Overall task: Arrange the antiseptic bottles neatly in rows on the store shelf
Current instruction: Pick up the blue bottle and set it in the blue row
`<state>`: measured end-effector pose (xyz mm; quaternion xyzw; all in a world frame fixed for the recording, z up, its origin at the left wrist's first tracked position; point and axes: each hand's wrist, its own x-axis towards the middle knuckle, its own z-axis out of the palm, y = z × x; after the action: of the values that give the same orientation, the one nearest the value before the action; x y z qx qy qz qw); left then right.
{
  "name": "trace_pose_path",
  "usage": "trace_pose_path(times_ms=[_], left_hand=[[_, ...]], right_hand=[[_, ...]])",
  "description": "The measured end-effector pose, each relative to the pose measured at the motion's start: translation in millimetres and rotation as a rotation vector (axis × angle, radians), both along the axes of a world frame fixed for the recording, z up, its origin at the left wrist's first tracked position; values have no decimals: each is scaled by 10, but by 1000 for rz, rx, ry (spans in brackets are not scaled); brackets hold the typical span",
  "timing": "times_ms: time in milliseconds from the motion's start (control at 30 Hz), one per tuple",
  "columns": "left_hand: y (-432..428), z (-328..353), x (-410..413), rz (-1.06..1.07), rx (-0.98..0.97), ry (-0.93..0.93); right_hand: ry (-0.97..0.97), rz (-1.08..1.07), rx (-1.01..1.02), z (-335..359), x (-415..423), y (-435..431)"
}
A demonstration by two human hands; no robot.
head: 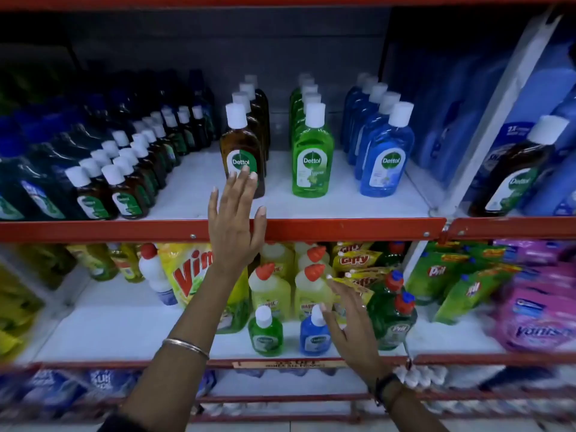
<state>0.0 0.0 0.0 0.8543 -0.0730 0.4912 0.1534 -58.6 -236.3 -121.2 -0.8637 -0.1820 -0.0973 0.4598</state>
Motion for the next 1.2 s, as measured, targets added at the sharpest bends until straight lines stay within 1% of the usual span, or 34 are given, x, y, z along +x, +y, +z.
trace_pose_path(times_ms=[100, 167, 300, 467, 533, 700, 833, 900, 1000, 1200], left_hand=[[73, -67, 97, 121, 53, 1], [88, -137, 161, 170, 124, -29], [148, -228, 279, 236, 199, -119], [173, -261, 335, 249, 220, -159], [175, -258, 334, 247, 218, -155], [104, -171, 274, 279, 174, -109], [36, -85, 244, 341, 72, -53], [40, -56, 240, 361, 90, -43], [73, -52, 242, 371, 138, -46], [100, -90, 258, 373, 147, -87]], right_hand=[[268, 99, 43, -205, 20, 8], [359, 115, 89, -289, 48, 18], [358, 105, 145, -330, 134, -12], [323, 47, 235, -202, 188, -91], [271, 44, 270, -3, 203, -141], [48, 30, 378, 686, 268, -275], [-211, -7, 472, 1271, 285, -359], [-322, -21, 530, 1526, 299, -380], [-421, -68, 623, 1846, 362, -419], [-589, -191, 693, 2376, 657, -466]])
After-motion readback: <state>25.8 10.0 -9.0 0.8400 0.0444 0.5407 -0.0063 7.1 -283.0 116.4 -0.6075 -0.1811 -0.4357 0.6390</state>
